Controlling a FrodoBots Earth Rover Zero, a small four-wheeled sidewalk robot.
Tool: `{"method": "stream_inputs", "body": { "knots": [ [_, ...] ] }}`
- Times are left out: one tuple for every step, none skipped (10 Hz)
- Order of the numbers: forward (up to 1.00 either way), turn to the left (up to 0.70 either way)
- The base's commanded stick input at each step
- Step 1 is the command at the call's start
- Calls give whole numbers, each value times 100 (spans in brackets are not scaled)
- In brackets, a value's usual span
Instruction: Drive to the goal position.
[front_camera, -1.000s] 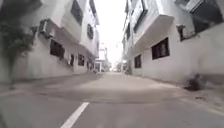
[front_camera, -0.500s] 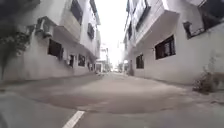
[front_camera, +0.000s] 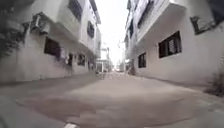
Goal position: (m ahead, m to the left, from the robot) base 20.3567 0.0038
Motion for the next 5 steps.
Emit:
{"method": "stream_inputs", "body": {
  "knots": [
    [85,0],
    [85,0],
    [85,0],
    [85,0],
    [85,0]
  ]
}}
